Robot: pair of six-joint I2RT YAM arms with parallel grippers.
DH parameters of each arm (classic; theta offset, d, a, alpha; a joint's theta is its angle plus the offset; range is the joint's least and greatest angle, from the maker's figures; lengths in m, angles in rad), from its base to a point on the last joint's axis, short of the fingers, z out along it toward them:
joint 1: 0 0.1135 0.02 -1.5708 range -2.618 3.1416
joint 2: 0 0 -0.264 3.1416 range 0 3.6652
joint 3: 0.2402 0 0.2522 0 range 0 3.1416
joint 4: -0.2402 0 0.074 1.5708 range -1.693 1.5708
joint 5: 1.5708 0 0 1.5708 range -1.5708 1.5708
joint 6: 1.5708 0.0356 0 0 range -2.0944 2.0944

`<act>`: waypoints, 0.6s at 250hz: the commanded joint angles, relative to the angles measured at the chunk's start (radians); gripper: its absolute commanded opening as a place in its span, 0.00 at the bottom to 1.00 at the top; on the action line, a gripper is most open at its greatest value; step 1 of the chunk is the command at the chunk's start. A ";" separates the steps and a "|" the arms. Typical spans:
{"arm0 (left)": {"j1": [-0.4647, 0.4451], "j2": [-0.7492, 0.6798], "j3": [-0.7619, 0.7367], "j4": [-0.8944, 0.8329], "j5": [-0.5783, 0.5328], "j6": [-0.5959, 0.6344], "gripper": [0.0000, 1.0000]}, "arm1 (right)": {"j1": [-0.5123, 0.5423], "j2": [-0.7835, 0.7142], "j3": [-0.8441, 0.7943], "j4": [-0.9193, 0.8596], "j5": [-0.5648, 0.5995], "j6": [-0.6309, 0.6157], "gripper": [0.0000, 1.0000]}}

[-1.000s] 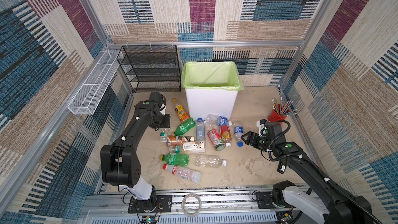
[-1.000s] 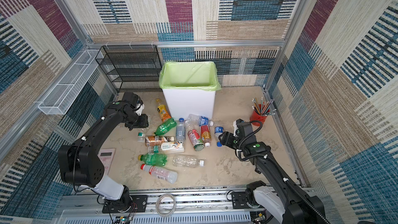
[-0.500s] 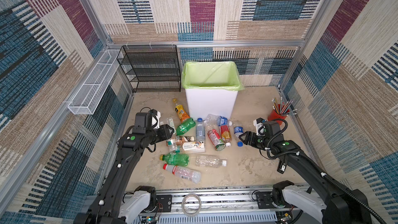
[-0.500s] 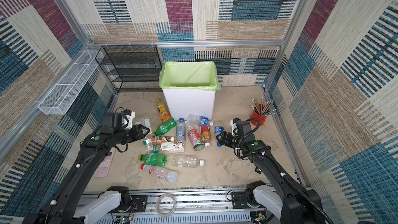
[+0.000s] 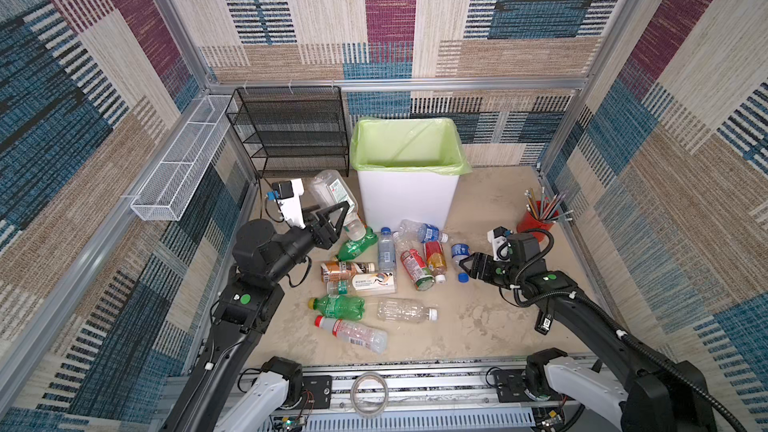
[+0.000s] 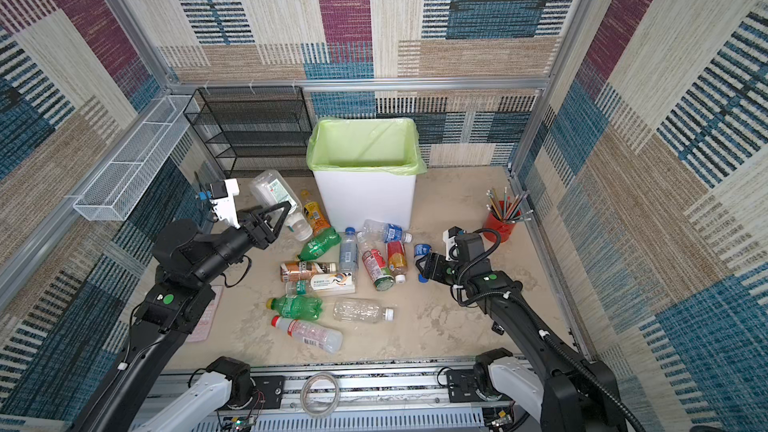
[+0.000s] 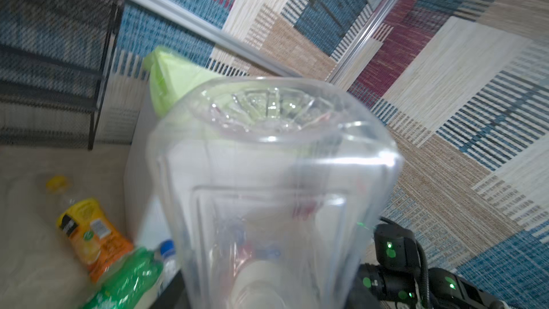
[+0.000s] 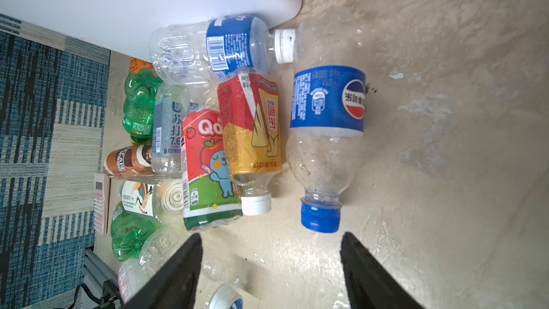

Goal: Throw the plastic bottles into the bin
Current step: 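Close the left gripper on the clear bottle and lift it over the bin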

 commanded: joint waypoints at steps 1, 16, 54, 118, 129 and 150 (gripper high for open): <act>-0.027 0.136 0.150 0.259 -0.046 0.136 0.43 | 0.001 -0.002 0.000 0.034 -0.010 0.013 0.75; -0.031 0.271 0.284 0.338 -0.044 0.159 0.45 | 0.001 -0.011 0.001 0.032 -0.008 0.018 0.75; -0.039 0.750 0.860 0.317 -0.020 0.070 0.62 | 0.001 -0.016 -0.001 0.036 -0.013 0.038 0.74; -0.079 0.911 1.280 0.148 -0.072 0.156 0.99 | 0.001 -0.127 -0.010 -0.022 0.046 0.080 0.74; -0.080 0.895 1.284 0.146 -0.072 0.176 1.00 | 0.001 -0.138 -0.013 -0.033 0.053 0.083 0.74; -0.080 0.833 1.252 0.147 -0.060 0.202 0.98 | 0.001 -0.149 -0.012 -0.047 0.061 0.078 0.74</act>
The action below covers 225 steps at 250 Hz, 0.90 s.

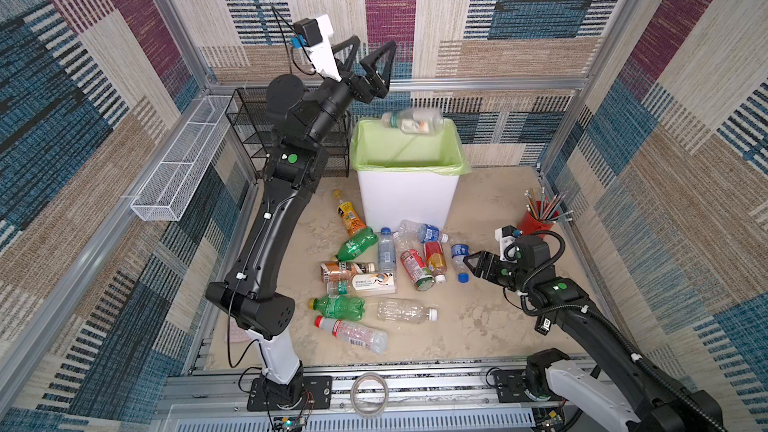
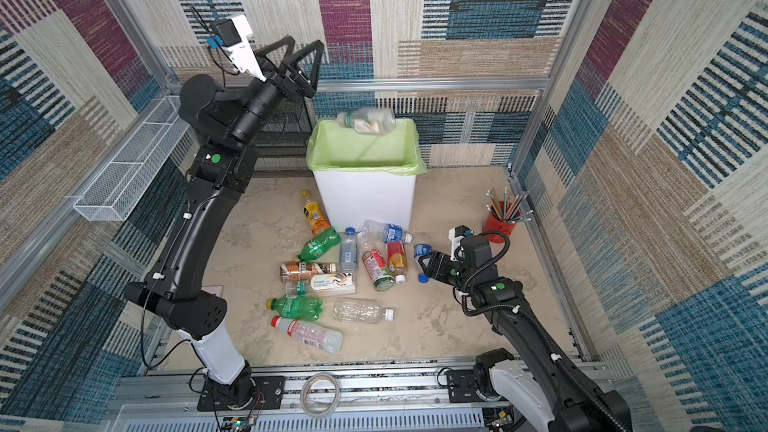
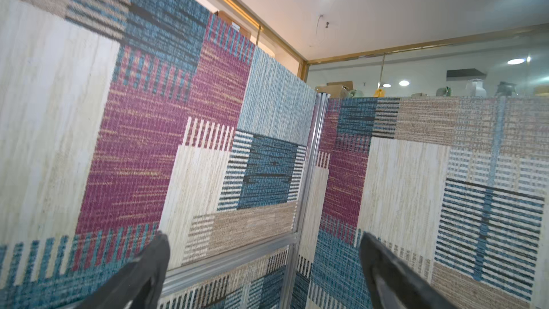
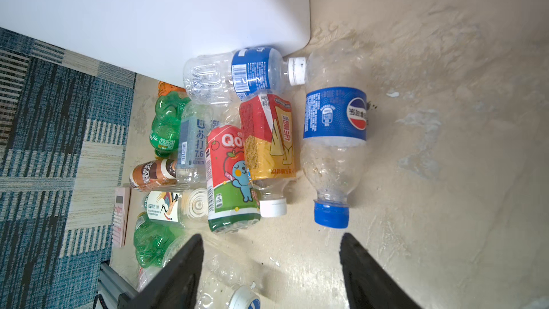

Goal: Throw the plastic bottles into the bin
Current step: 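Close the left gripper on the clear bottle and lift it over the bin, then release the clear bottle into the bin and lower the left gripper back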

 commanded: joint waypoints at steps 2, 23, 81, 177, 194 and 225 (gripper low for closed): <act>0.000 -0.070 -0.032 0.021 -0.008 0.075 0.98 | 0.001 -0.018 -0.002 -0.025 0.034 0.015 0.74; 0.001 -0.190 -0.185 0.049 -0.009 0.088 0.97 | 0.001 -0.023 -0.008 -0.028 0.038 0.012 0.74; 0.000 -0.617 -0.851 0.006 -0.104 0.031 0.94 | 0.001 -0.017 -0.022 -0.022 0.033 0.007 0.74; 0.001 -1.207 -1.555 -0.382 -0.407 -0.262 0.88 | 0.001 0.048 -0.026 -0.003 -0.001 0.007 0.74; 0.001 -1.229 -1.560 -0.453 -0.445 -0.286 0.88 | 0.001 0.075 -0.014 0.008 -0.016 0.017 0.75; 0.001 -1.227 -1.555 -0.527 -0.446 -0.306 0.87 | 0.001 0.144 0.026 0.023 -0.023 0.024 0.75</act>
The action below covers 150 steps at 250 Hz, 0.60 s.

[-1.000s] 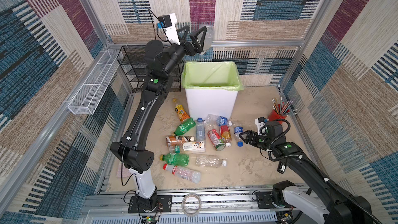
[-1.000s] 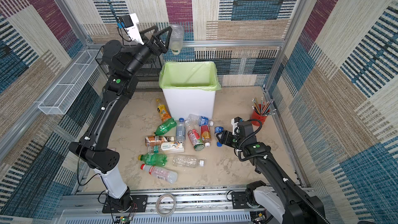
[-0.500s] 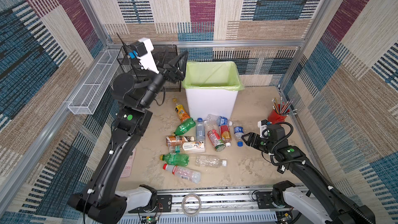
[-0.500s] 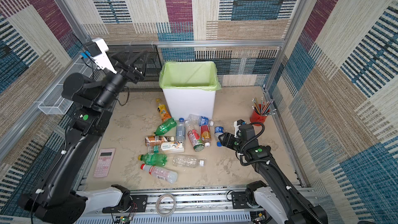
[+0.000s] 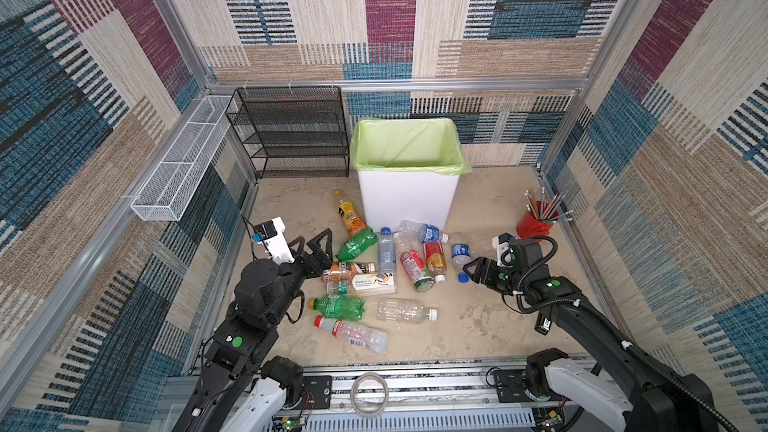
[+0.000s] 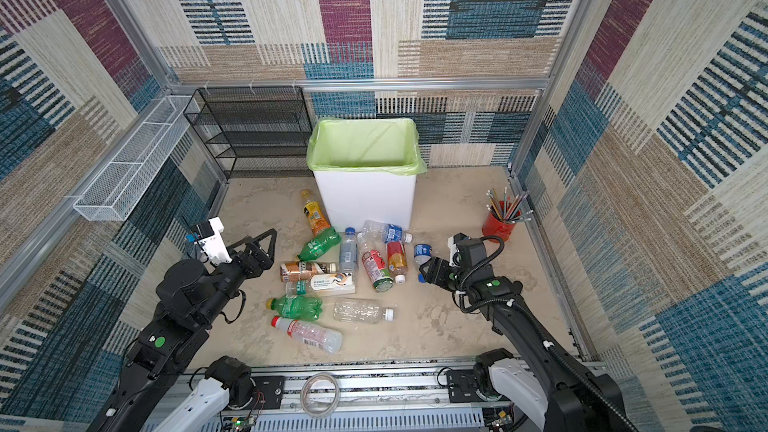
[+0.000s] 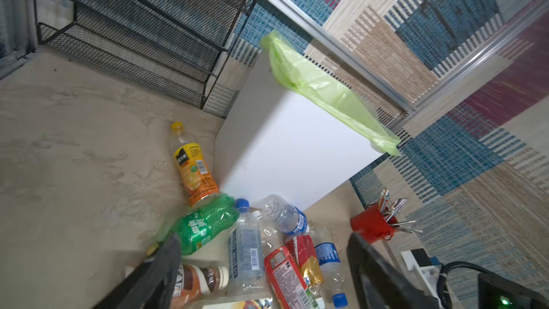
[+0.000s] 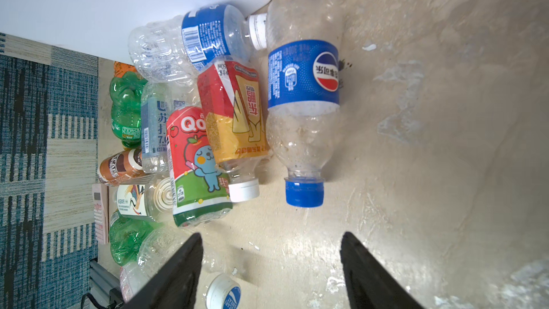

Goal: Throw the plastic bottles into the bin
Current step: 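Release the clear bottle into the bin and lower the left gripper back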

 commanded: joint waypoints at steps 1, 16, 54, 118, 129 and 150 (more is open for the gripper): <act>0.001 -0.002 -0.001 -0.111 -0.052 -0.068 0.87 | 0.001 0.048 0.036 0.052 -0.021 0.010 0.75; 0.001 0.004 -0.002 -0.124 -0.048 -0.083 0.86 | 0.001 0.081 0.061 0.060 -0.012 0.002 0.76; 0.000 0.020 -0.003 -0.142 -0.052 -0.131 0.84 | 0.001 0.133 0.114 0.064 0.033 -0.031 0.76; 0.000 0.052 -0.008 -0.164 -0.056 -0.191 0.80 | 0.000 0.242 0.209 0.028 0.107 -0.116 0.78; 0.001 0.060 -0.009 -0.162 -0.057 -0.195 0.80 | -0.001 0.269 0.229 0.019 0.114 -0.130 0.79; 0.003 0.079 -0.010 -0.155 -0.060 -0.202 0.80 | 0.000 0.322 0.269 -0.002 0.133 -0.150 0.79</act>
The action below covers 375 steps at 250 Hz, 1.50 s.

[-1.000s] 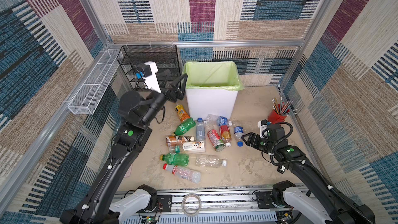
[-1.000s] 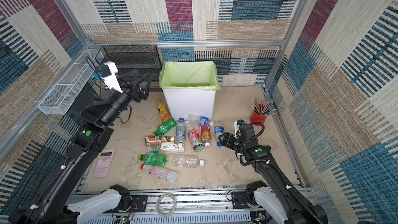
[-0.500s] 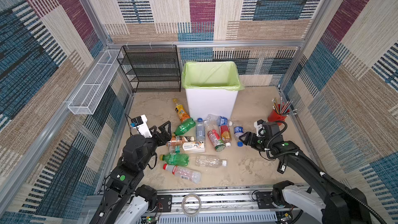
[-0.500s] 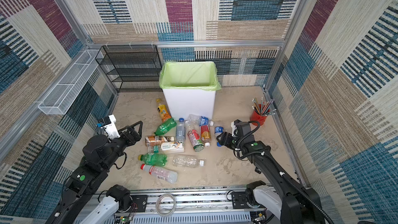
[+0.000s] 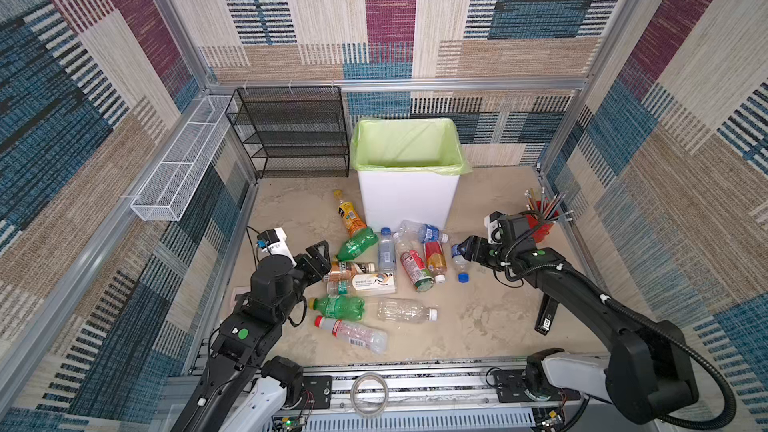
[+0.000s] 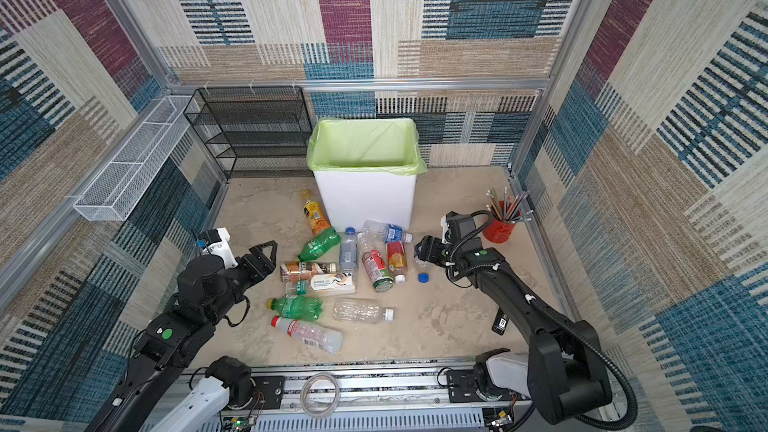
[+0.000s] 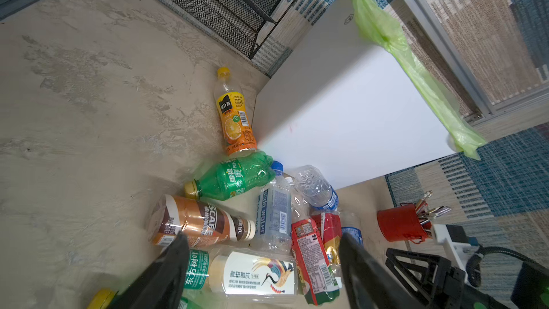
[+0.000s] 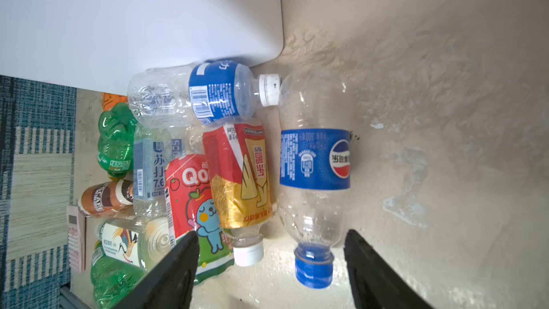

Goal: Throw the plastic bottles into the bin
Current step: 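Grasp the Pepsi-labelled clear bottle with the right gripper while left gripper hovers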

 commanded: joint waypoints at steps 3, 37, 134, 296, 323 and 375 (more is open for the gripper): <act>0.001 0.022 -0.004 0.003 -0.010 -0.029 0.80 | 0.000 0.061 0.049 -0.023 0.051 -0.057 0.79; 0.002 0.042 -0.006 0.014 -0.004 -0.035 0.80 | -0.002 0.133 0.104 -0.045 0.064 -0.077 0.80; 0.002 0.034 -0.032 0.016 -0.010 -0.056 0.79 | 0.000 0.263 0.180 -0.067 0.037 -0.073 0.80; 0.002 0.050 -0.026 0.031 -0.010 -0.050 0.79 | 0.000 0.420 0.248 -0.098 0.026 -0.088 0.76; 0.002 0.043 -0.026 0.030 -0.011 -0.046 0.79 | 0.000 0.439 0.251 -0.099 0.031 -0.088 0.75; 0.002 0.038 -0.024 0.020 -0.016 -0.045 0.79 | 0.000 0.459 0.251 -0.102 0.040 -0.095 0.73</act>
